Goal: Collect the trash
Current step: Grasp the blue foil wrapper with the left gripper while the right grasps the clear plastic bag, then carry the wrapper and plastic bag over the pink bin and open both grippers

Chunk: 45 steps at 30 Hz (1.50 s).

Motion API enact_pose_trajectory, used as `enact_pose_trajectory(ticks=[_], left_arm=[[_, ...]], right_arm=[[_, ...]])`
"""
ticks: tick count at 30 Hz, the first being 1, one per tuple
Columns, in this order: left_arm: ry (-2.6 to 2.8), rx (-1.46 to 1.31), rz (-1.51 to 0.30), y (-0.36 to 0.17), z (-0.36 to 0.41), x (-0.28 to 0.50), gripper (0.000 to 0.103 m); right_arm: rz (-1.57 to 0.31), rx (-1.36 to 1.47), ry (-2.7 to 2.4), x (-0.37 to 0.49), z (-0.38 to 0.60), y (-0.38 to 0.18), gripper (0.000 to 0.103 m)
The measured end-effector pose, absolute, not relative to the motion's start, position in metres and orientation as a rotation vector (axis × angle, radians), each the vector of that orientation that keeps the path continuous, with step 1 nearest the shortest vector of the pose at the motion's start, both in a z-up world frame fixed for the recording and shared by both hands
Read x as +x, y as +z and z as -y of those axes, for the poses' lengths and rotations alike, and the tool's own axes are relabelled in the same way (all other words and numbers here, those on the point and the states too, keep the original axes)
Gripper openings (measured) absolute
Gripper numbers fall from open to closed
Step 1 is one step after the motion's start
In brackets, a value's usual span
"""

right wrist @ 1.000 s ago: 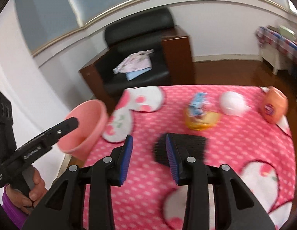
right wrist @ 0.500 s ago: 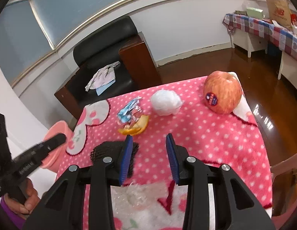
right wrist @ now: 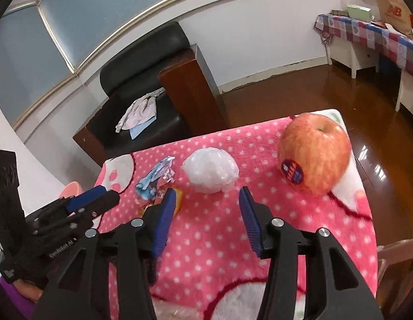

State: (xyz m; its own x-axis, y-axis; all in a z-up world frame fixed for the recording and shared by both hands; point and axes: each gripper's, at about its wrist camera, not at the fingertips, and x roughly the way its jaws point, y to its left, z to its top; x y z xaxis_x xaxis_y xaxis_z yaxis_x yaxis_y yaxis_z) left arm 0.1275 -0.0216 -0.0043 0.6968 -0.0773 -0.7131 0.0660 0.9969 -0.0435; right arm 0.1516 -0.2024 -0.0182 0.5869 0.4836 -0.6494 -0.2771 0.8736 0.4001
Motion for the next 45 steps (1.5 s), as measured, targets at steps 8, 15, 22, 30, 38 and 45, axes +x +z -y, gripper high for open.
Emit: enact_pose_trajectory(ticks=[8,15,22,30,38,45], left_arm=[[-0.089,-0.022,-0.826,-0.030,0.022,0.154,0.022],[-0.088,-0.040,-0.816,-0.036,0.020,0.157,0.008],[-0.107,-0.047,-0.765,-0.018,0.021,0.141,0.003],[-0.105,-0.059,-0.711,0.009,0.019,0.115,0.002],[-0.077,-0.071,-0.664,0.032,0.020,0.086,0.002],[-0.043,-0.079,-0.621,0.055,0.022,0.057,0.002]], right_arm=[[-0.828,0.253,0.452,0.182,0.191,-0.025,0.055],[-0.862,0.231,0.463,0.198,0.178,-0.036,0.056],[-0.896,0.268,0.462,0.201,0.179,-0.050,0.040],[-0.889,0.314,0.470,0.180,0.195,-0.041,0.015],[-0.822,0.338,0.489,0.139,0.214,-0.008,0.015],[-0.801,0.339,0.515,0.110,0.220,0.012,0.015]])
